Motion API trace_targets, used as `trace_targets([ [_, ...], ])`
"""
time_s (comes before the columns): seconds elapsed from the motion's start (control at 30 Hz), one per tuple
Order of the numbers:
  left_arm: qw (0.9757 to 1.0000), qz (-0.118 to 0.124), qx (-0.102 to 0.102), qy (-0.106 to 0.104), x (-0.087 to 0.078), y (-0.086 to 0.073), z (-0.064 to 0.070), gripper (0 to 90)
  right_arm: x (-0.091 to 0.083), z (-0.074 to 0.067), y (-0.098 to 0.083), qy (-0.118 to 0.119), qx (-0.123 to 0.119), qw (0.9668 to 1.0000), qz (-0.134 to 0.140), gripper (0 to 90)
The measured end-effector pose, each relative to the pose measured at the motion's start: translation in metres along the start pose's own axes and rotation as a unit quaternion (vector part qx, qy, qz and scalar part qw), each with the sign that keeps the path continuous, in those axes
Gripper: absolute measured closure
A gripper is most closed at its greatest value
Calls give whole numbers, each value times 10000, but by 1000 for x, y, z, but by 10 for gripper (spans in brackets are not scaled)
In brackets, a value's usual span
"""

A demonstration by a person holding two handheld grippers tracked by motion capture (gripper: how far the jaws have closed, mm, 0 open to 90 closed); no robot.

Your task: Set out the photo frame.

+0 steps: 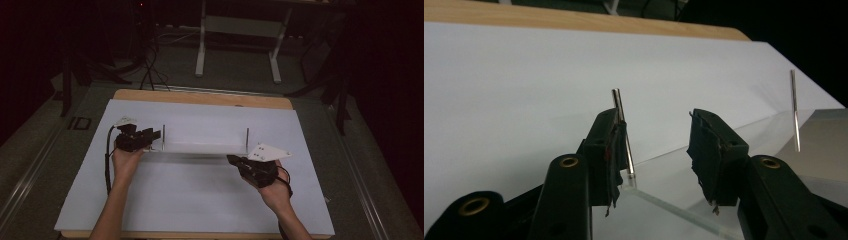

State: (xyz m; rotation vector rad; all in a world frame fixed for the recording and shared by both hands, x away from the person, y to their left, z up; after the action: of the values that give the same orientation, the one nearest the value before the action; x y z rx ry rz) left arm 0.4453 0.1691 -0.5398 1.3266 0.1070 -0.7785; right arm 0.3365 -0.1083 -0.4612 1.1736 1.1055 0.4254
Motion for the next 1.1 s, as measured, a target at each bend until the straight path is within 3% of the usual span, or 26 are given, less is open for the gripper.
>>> trace_targets([
  [0.27, 9998, 162, -13, -93, -21, 6, 2, 558, 1, 3, 4, -34, 9, 10000, 28, 900],
  [0.6, 9993, 334, 170, -95, -38, 4, 4, 552, 1, 6, 7, -38, 38, 10000, 43, 900],
  [0.93, 9986, 261, 443, 147, -44, -10, -4, 552, 0, 9, 10, -70, 99, 9999, 91, 900],
  [1.1, 9978, 253, 605, 87, -47, -14, -1, 544, 0, 10, 12, -97, 95, 9999, 95, 900],
])
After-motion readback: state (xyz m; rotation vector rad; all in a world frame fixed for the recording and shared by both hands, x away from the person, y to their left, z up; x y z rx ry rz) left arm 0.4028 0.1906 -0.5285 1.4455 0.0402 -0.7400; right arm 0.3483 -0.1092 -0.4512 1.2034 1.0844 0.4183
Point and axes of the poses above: each handheld gripper's, and its own axes: x roughly forward along the jaws, y roughly out of its top, z roughly to its right, the point moved 10 cm from there along x, roughly forward along the jaws, and after that the axes turned 7 degrees about y, right-handed, at the moved point
